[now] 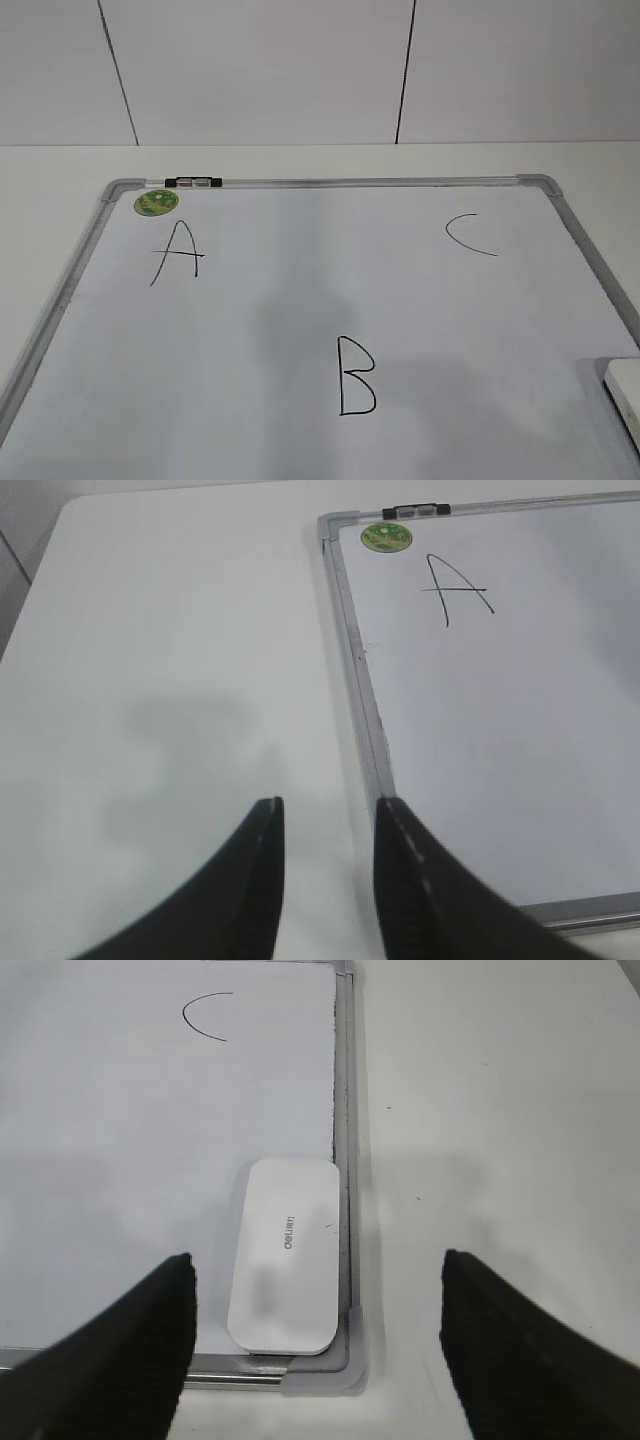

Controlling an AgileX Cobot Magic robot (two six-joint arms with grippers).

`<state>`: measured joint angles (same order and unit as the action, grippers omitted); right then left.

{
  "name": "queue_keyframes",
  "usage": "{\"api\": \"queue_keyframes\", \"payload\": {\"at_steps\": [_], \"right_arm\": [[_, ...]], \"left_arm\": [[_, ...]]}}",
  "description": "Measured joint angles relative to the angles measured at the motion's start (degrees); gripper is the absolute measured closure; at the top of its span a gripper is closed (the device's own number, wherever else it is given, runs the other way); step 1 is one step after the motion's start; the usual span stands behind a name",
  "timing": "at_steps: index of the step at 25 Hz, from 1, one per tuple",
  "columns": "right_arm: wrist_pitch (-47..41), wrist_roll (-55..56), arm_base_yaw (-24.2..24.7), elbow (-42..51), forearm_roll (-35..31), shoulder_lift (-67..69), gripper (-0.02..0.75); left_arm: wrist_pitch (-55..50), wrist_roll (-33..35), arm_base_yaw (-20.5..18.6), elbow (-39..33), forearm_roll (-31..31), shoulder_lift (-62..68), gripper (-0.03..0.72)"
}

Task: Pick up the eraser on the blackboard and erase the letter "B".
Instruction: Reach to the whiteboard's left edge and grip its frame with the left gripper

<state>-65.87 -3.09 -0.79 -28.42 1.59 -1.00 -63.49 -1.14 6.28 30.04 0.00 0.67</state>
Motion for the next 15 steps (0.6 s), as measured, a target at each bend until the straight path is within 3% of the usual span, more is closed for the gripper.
{"api": "queue_keyframes", "payload": {"at_steps": [15], "right_arm": [[0.00, 0.00, 0.00, 0.00, 0.00, 0.00, 0.154]], "left_arm": [[0.00, 0.00, 0.00, 0.00, 0.00, 0.00, 0.452]]}}
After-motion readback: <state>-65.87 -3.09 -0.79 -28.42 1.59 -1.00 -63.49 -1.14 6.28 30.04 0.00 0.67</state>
